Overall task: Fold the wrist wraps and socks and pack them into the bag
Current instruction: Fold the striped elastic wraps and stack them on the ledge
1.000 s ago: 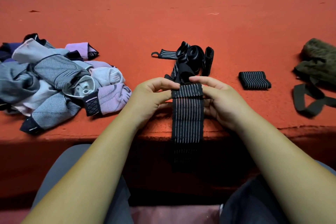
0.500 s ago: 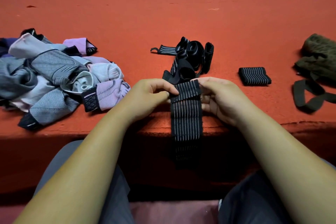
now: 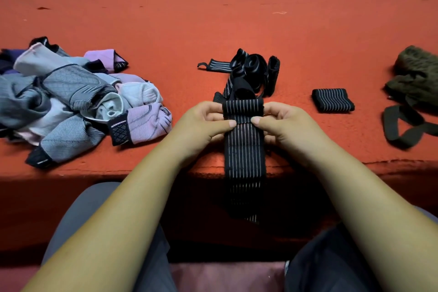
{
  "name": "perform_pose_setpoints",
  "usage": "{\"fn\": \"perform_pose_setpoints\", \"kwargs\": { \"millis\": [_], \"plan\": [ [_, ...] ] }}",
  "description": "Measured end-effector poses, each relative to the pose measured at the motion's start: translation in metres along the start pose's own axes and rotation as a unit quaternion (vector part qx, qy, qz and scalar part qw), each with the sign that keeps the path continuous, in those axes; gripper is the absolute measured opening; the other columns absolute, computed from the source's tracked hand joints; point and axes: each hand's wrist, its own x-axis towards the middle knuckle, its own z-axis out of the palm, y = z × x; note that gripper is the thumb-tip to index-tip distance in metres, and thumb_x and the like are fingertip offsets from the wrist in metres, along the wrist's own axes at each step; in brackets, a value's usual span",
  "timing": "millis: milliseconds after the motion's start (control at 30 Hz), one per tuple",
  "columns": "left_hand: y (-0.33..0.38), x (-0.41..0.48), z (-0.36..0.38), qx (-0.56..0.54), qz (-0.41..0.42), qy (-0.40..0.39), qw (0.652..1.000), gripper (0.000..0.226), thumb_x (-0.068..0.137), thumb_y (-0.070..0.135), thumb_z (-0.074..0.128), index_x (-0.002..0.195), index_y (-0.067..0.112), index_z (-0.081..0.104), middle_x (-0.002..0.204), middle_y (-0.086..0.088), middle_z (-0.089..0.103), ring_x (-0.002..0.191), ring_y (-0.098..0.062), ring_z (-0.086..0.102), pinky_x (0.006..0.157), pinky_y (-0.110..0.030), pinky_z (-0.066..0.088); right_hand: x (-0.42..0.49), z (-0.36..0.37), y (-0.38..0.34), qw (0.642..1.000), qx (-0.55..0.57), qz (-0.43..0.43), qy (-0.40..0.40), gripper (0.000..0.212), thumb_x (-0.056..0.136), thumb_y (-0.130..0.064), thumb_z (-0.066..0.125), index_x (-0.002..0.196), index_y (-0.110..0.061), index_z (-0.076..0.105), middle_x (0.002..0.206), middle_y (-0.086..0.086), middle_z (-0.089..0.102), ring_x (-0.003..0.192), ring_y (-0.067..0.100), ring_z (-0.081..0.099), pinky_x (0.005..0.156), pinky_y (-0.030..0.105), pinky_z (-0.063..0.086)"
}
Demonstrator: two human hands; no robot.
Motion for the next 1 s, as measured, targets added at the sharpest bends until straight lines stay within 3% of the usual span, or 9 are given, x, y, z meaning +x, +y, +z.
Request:
{"fn": "perform_pose_setpoints", "kwargs": {
  "millis": [100, 233, 400, 500, 600, 700, 800, 900, 1000],
  "plan": [
    [-0.003, 0.001, 0.001, -0.02, 0.0, 0.026, 0.999, 0.017, 0.094, -0.001, 0.073, 0.109, 0.006, 0.074, 0.094, -0.016, 0.068, 0.087, -0.028, 0.06, 0.082, -0.043, 0.052, -0.001, 0.004, -0.002, 1.0, -0.025, -0.003, -0.004, 0.014, 0.105, -0.01, 0.063, 0.114, -0.014, 0.074, 0.096, 0.013, 0.078, 0.083, 0.019, 0.074, 0.078, 0.036, 0.063],
    [-0.003, 0.004, 0.0, -0.07, 0.001, 0.037, 0.997, 0.023, 0.096, -0.007, 0.067, 0.115, 0.004, 0.073, 0.104, -0.014, 0.075, 0.092, -0.025, 0.072, 0.089, -0.038, 0.06, -0.002, 0.008, -0.003, 1.0, -0.012, 0.002, -0.006, 0.022, 0.11, -0.012, 0.054, 0.118, -0.016, 0.074, 0.085, 0.0, 0.073, 0.067, 0.01, 0.064, 0.063, 0.024, 0.056],
    [0.0, 0.004, 0.001, -0.098, -0.004, 0.03, 0.995, 0.025, 0.095, -0.01, 0.063, 0.107, 0.006, 0.077, 0.106, -0.015, 0.076, 0.097, -0.023, 0.073, 0.089, -0.032, 0.063, 0.004, 0.01, -0.001, 0.998, 0.067, 0.003, 0.015, 0.036, 0.105, -0.002, 0.05, 0.111, -0.023, 0.078, 0.089, 0.007, 0.074, 0.072, 0.016, 0.065, 0.072, 0.033, 0.054],
    [0.004, 0.002, -0.001, -0.086, -0.02, 0.033, 0.996, 0.031, 0.098, -0.009, 0.052, 0.102, 0.007, 0.079, 0.094, -0.014, 0.076, 0.084, -0.016, 0.071, 0.076, -0.024, 0.061, 0.004, 0.012, -0.006, 0.994, 0.107, 0.011, 0.021, 0.042, 0.099, 0.005, 0.038, 0.104, -0.008, 0.077, 0.086, 0.009, 0.077, 0.072, 0.016, 0.071, 0.065, 0.028, 0.058],
    [0.009, 0.002, 0.0, -0.117, -0.034, 0.046, 0.991, 0.026, 0.1, -0.001, 0.049, 0.111, 0.002, 0.072, 0.084, -0.006, 0.077, 0.074, -0.015, 0.074, 0.071, -0.028, 0.061, 0.002, 0.011, -0.008, 0.992, 0.122, 0.013, 0.026, 0.032, 0.096, -0.001, 0.046, 0.1, -0.006, 0.078, 0.079, 0.005, 0.075, 0.062, 0.008, 0.066, 0.064, 0.025, 0.055],
    [0.007, 0.0, 0.001, -0.101, -0.045, 0.016, 0.994, 0.015, 0.103, 0.018, 0.066, 0.111, 0.006, 0.068, 0.091, -0.008, 0.077, 0.083, -0.024, 0.074, 0.078, -0.033, 0.059, 0.003, 0.009, -0.002, 0.998, 0.059, -0.015, 0.025, 0.03, 0.102, -0.003, 0.055, 0.097, -0.014, 0.082, 0.097, 0.013, 0.077, 0.086, 0.019, 0.068, 0.082, 0.034, 0.058],
    [0.0, 0.0, -0.001, -0.029, -0.041, -0.015, 0.999, 0.019, 0.098, 0.016, 0.074, 0.113, 0.006, 0.071, 0.102, -0.013, 0.076, 0.091, -0.028, 0.068, 0.079, -0.036, 0.052, 0.002, 0.007, 0.001, 0.999, 0.035, -0.031, 0.026, 0.031, 0.101, 0.001, 0.059, 0.109, -0.019, 0.081, 0.111, 0.021, 0.077, 0.097, 0.029, 0.071, 0.092, 0.047, 0.06],
    [0.001, -0.002, 0.0, -0.004, -0.021, 0.004, 1.0, 0.022, 0.098, 0.008, 0.072, 0.118, 0.002, 0.069, 0.101, -0.011, 0.079, 0.085, -0.02, 0.075, 0.077, -0.033, 0.059, 0.001, 0.006, 0.001, 1.0, 0.016, -0.016, 0.022, 0.026, 0.102, -0.009, 0.066, 0.123, -0.02, 0.075, 0.092, 0.009, 0.071, 0.082, 0.018, 0.072, 0.074, 0.036, 0.061],
    [0.002, -0.001, 0.001, -0.014, 0.008, 0.025, 1.0, 0.026, 0.098, 0.006, 0.072, 0.123, -0.001, 0.067, 0.107, -0.013, 0.08, 0.091, -0.021, 0.075, 0.084, -0.037, 0.061, 0.002, 0.005, 0.004, 0.999, -0.042, 0.009, -0.005, 0.019, 0.103, -0.016, 0.068, 0.118, -0.004, 0.072, 0.082, 0.003, 0.072, 0.068, 0.012, 0.066, 0.065, 0.031, 0.056]
  ]
}}
